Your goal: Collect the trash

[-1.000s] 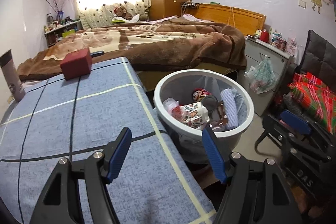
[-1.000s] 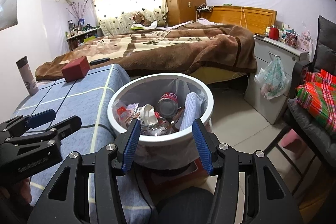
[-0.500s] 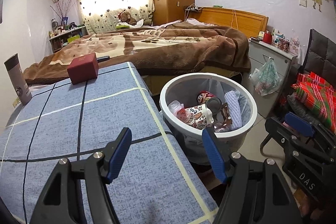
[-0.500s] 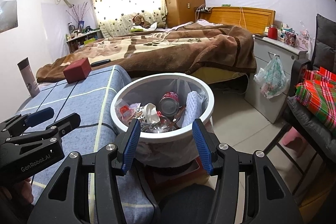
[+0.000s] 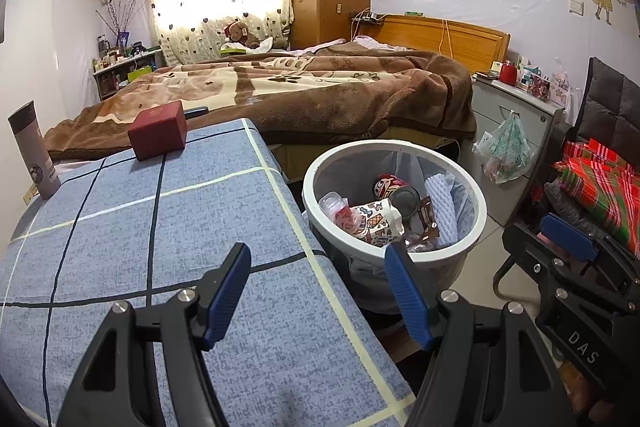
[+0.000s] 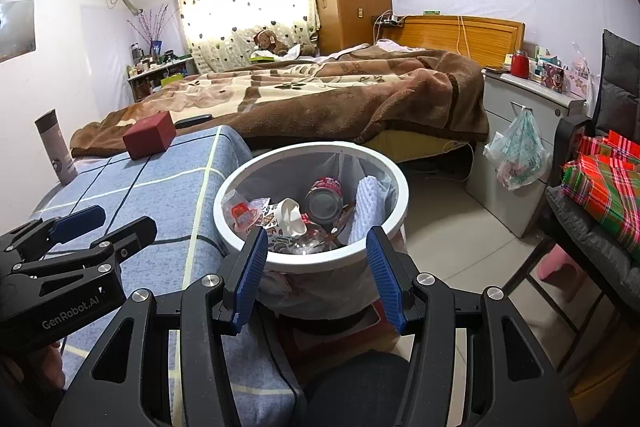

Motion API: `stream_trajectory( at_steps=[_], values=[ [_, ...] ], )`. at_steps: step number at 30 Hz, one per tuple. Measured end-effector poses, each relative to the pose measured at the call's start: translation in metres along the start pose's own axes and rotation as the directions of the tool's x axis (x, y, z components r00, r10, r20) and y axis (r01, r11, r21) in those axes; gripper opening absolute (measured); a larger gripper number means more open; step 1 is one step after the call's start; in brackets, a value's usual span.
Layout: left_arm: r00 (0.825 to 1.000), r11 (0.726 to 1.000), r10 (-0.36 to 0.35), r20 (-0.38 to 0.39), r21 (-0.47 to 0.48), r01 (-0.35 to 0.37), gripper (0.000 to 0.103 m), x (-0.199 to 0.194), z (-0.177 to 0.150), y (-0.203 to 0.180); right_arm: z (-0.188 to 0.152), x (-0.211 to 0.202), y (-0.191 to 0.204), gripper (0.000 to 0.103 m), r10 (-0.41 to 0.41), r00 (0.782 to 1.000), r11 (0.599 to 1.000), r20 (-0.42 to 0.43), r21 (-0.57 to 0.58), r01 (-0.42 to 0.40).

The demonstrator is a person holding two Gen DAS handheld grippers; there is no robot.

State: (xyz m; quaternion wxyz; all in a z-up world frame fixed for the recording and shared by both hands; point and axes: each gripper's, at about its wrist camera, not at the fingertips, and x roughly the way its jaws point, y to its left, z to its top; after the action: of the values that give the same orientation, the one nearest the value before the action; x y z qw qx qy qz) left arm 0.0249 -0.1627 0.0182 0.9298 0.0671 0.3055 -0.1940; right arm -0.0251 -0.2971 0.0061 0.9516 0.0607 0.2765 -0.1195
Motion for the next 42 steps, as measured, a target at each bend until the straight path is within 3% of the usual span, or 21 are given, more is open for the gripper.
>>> stream_trajectory(
  at_steps=[42],
  values=[
    [1.000,1.000,0.008,-0.005,-0.009,-0.008,0.071,-0.0049,-0.0035,0.0032,0.0018,-0.0046,0.0047,0.053,0.006,1.000,1.000,0.002,-0.003,-0.006]
  ],
)
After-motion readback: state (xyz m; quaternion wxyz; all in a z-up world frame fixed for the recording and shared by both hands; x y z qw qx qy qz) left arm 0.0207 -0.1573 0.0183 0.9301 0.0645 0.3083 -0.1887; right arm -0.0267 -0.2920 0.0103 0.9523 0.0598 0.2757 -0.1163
